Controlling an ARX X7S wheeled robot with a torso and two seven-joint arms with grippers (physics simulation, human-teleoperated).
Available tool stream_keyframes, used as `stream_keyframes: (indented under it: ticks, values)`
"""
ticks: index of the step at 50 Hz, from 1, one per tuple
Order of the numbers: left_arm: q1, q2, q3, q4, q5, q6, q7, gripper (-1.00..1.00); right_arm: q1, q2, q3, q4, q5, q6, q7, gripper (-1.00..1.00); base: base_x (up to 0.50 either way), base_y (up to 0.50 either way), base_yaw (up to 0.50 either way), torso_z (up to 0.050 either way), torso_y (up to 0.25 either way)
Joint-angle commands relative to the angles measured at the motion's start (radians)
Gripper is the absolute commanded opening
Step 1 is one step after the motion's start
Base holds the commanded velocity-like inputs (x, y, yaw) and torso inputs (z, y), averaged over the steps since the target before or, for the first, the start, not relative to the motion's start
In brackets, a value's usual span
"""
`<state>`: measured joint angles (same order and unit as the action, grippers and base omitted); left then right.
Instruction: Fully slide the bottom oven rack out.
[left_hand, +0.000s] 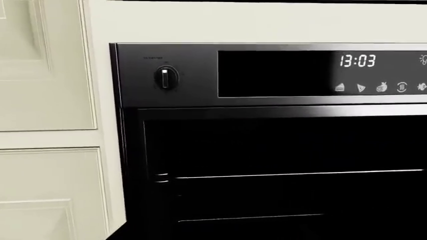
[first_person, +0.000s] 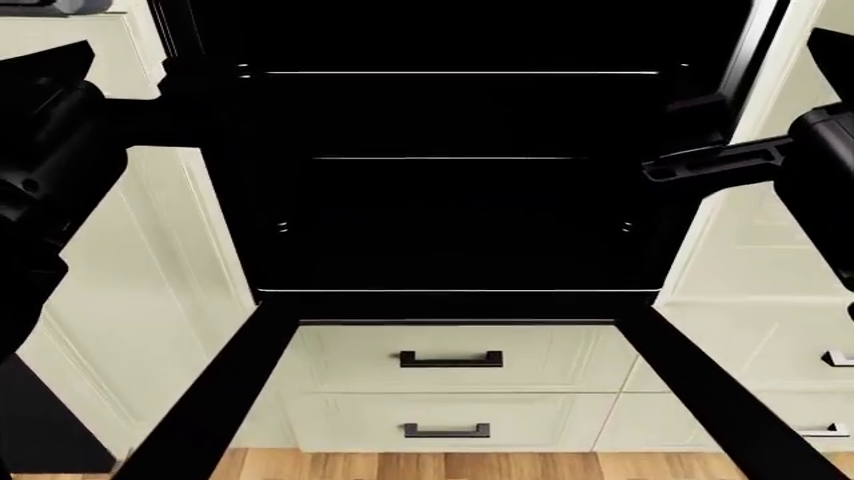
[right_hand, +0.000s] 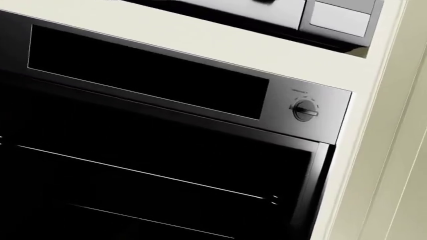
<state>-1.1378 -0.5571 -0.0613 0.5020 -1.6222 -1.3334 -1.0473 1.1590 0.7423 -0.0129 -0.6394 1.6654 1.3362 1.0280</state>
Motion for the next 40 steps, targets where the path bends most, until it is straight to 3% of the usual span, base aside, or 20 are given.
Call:
stream_keyframes:
  ticks: [1, 40]
  values:
    - [-0.005, -0.014, 0.014, -0.006, -0.008, 0.004, -0.005, 1.00, 0.019, 0.003, -0.025, 0.007, -0.004, -0.002, 0.015, 1.00, 0.18, 0.00, 0.00, 0.000, 0.000]
    - [0.003, -0.023, 0.048, -0.001, -0.011, 0.042, -0.016, 1.00, -0.013, 0.019, -0.034, 0.001, -0.037, -0.042, -0.024, 1.00, 0.15, -0.02, 0.00, 0.000, 0.000]
